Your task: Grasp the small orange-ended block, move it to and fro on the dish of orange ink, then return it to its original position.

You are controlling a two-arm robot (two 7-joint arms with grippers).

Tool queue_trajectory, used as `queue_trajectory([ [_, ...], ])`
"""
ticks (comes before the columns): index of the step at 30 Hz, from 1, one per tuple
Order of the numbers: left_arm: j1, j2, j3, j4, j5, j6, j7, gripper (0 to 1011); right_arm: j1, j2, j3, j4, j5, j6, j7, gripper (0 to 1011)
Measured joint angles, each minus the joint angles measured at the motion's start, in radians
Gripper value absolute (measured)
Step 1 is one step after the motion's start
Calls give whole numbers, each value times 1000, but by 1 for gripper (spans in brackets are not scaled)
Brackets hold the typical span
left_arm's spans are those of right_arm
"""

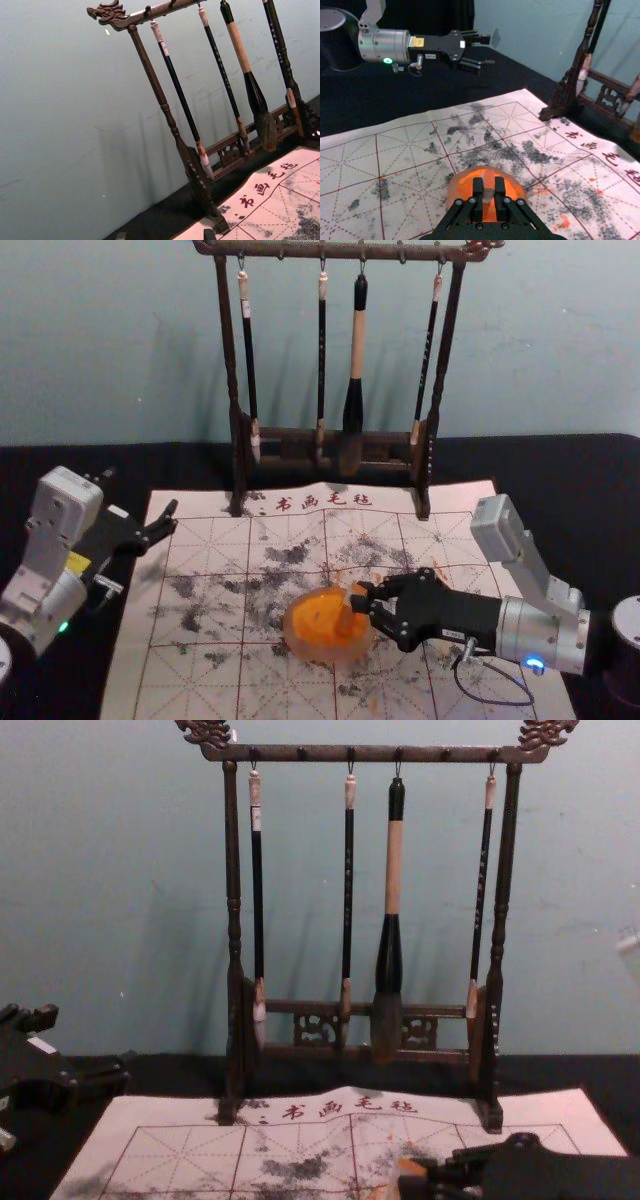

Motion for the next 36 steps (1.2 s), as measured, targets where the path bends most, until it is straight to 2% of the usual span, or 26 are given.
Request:
queue_trajectory([
  [21,0,0,0,0,0,0,0,1001,41,-38,-49,43,-34,19,6,109],
  [28,0,0,0,0,0,0,0,1001,50,-55,-47,56,-37,23,-15,109],
  [36,0,0,0,0,0,0,0,1001,54,-60,-28,61,-45,34,-50,109],
])
